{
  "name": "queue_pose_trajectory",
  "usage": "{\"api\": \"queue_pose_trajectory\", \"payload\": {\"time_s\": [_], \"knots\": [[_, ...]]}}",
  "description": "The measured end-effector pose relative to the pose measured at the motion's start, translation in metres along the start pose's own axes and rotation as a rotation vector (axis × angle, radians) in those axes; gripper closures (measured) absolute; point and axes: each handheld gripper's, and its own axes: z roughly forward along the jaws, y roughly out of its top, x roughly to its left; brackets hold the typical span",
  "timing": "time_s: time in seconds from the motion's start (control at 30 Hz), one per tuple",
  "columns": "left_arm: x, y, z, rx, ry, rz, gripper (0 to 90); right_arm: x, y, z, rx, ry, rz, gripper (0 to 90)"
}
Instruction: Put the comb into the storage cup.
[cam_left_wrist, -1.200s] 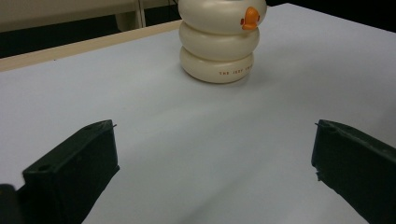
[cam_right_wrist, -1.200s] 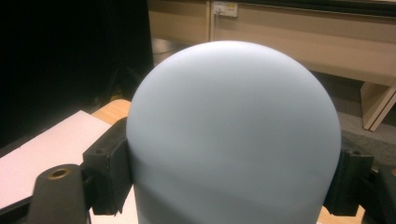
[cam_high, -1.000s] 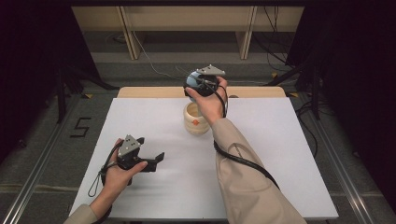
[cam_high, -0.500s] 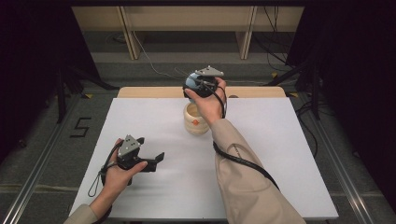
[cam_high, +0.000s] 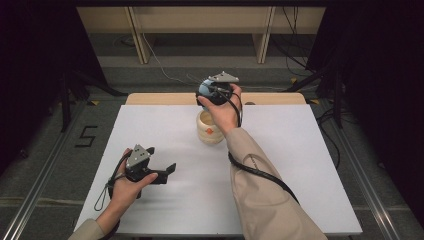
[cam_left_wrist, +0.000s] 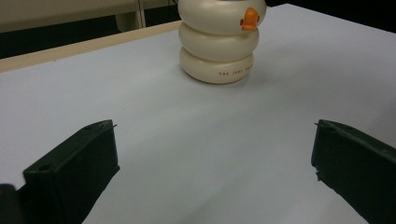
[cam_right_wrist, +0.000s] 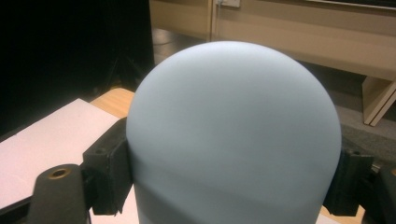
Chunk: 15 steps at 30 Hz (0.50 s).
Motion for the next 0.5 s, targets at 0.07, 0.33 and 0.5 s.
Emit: {"api": "queue_pose_trajectory", "payload": {"time_s": [0.07, 0.33, 0.5], "knots": [[0.0000, 0.0000, 0.0000, 0.000, 0.000, 0.000, 0.2, 0.0000, -0.0005, 0.0004, 0.001, 0.000, 0.000, 21.0], [-0.0001, -0.0001, 0.0001, 0.002, -0.001, 0.000, 0.2, 0.0009, -0.0023, 0.0019, 0.008, 0.003, -0.003, 21.1], [-0.0002, -0.0001, 0.0001, 0.001, -0.002, -0.001, 0.2, 0.0015, -0.0042, 0.0034, 0.015, 0.003, -0.005, 21.0]]}}
